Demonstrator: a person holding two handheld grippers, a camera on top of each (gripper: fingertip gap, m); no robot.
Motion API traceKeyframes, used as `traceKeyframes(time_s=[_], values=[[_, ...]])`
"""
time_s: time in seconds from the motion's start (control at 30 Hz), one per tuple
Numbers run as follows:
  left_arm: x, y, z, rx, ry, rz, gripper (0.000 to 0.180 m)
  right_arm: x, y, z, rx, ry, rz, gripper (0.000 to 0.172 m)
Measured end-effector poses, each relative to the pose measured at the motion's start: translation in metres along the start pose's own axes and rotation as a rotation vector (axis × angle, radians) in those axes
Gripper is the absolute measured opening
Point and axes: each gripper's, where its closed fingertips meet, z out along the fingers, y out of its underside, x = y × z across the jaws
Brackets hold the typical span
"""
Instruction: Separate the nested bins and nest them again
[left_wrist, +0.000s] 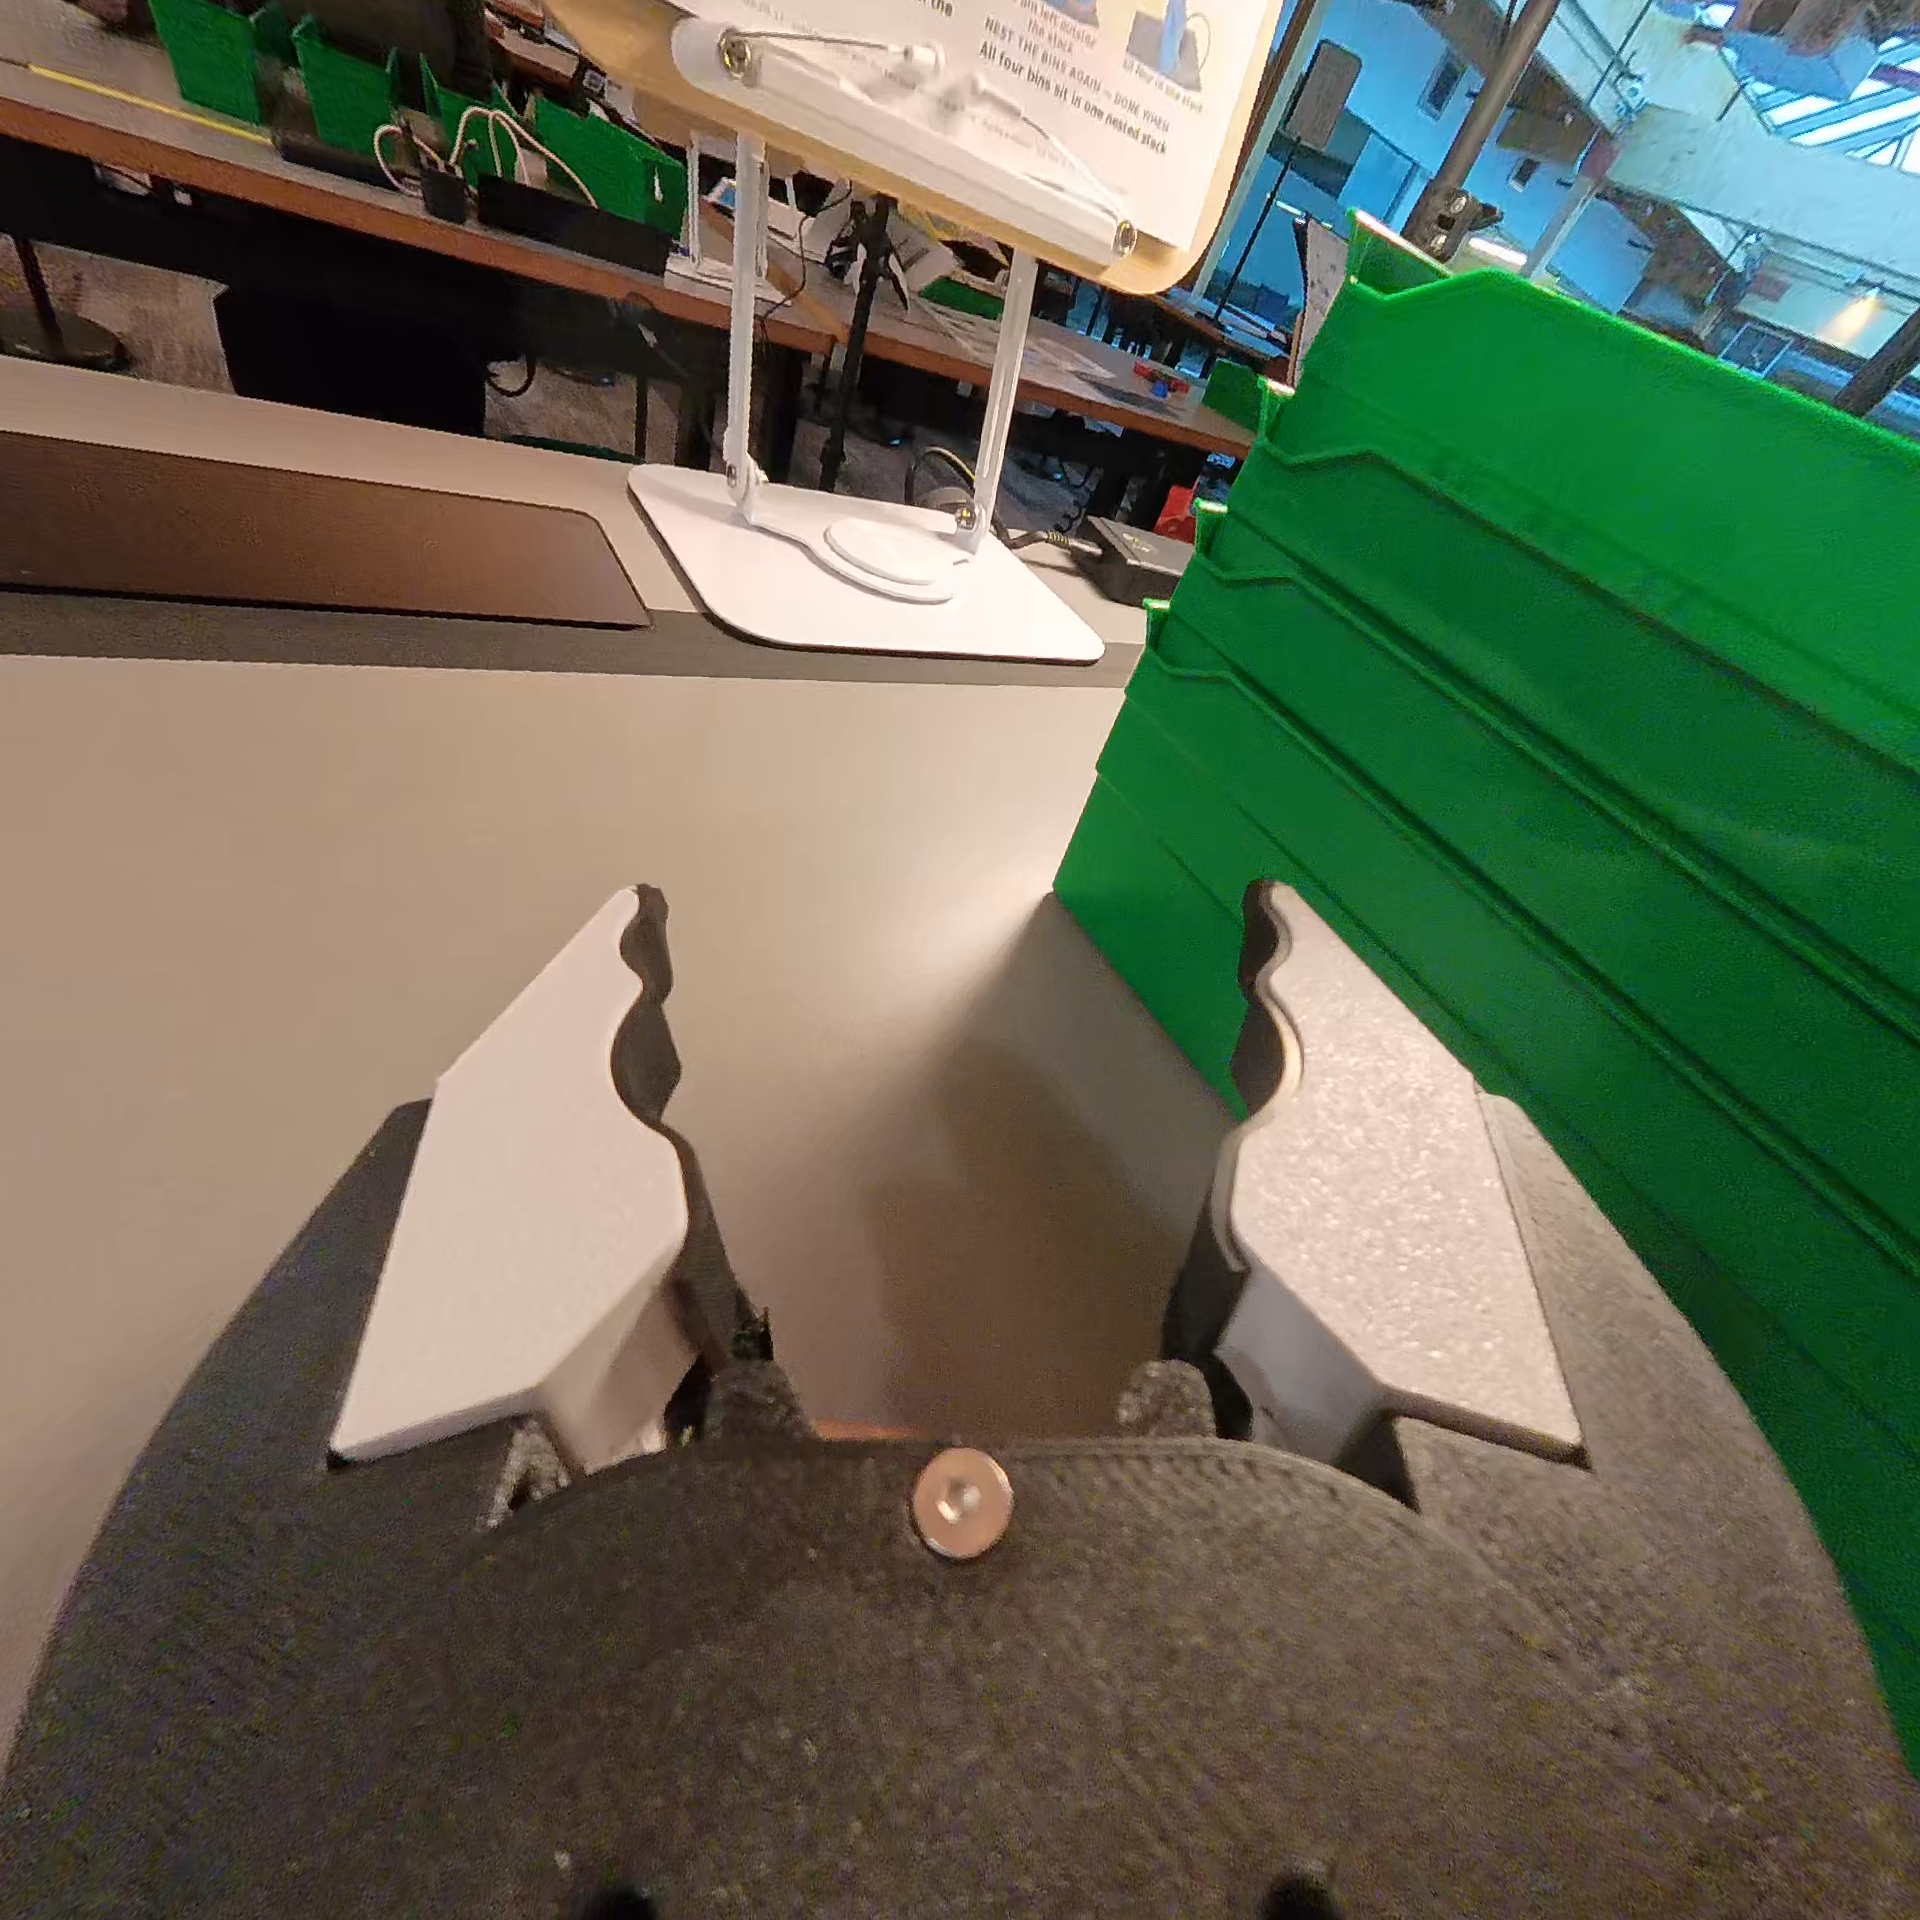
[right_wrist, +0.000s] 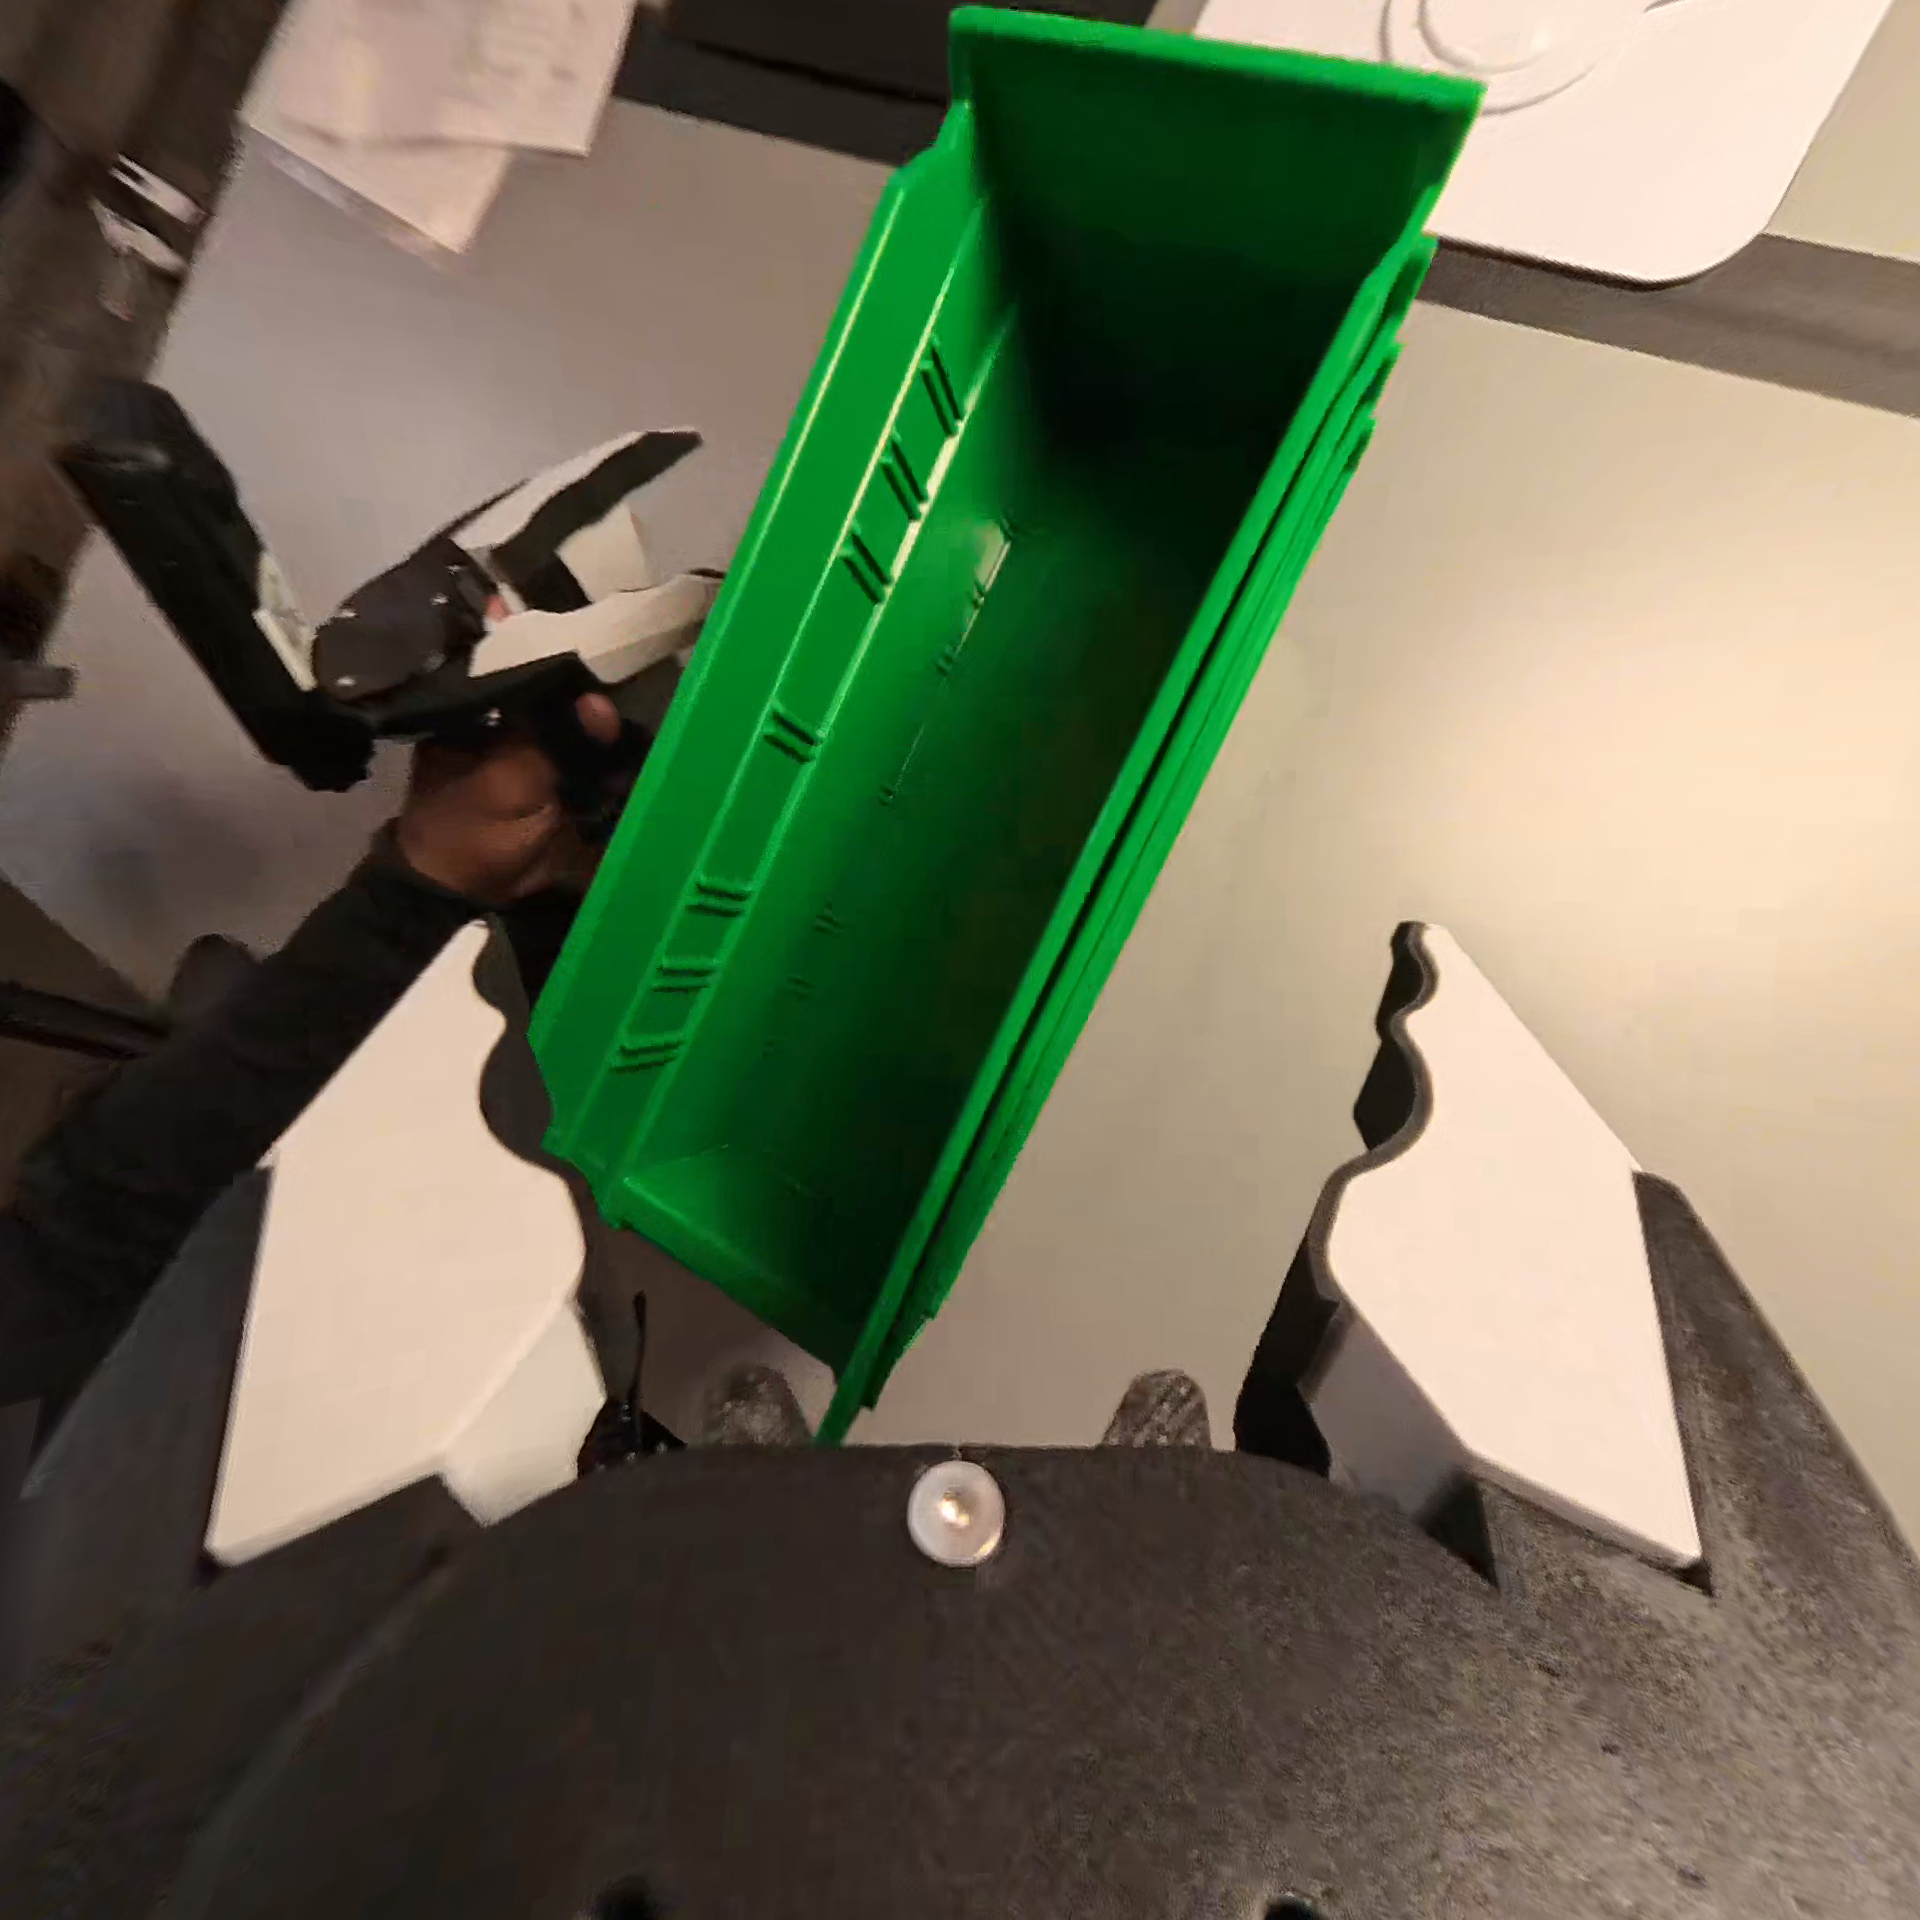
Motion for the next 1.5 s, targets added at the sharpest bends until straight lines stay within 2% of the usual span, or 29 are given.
traceKeyframes(time_s=[0.17, 0.43, 0.53, 0.67, 0.9, 1.13, 1.5], values=[[-0.005, 0.004, 0.0, -0.025, -0.009, -0.036, 0.108, -0.009, -0.007, 0.023, -0.183, 0.126, 0.005, 0.157], [-0.006, 0.01, -0.006, -0.062, -0.015, -0.031, 0.108, -0.012, -0.003, 0.049, -0.322, 0.248, 0.0, 0.155], [-0.006, 0.012, -0.007, -0.072, -0.014, -0.037, 0.108, -0.006, -0.003, 0.052, -0.333, 0.27, 0.02, 0.15], [-0.008, 0.012, -0.007, -0.078, -0.006, -0.063, 0.108, -0.006, -0.002, 0.053, -0.342, 0.265, 0.029, 0.134], [-0.01, 0.013, -0.007, -0.084, 0.003, -0.097, 0.108, -0.007, 0.001, 0.057, -0.342, 0.231, 0.054, 0.13], [-0.009, 0.014, -0.007, -0.087, 0.006, -0.091, 0.108, -0.01, 0.001, 0.052, -0.353, 0.218, 0.037, 0.113], [-0.01, 0.014, -0.006, -0.087, 0.014, -0.109, 0.108, -0.022, -0.008, 0.035, -0.388, 0.208, -0.004, 0.109]])
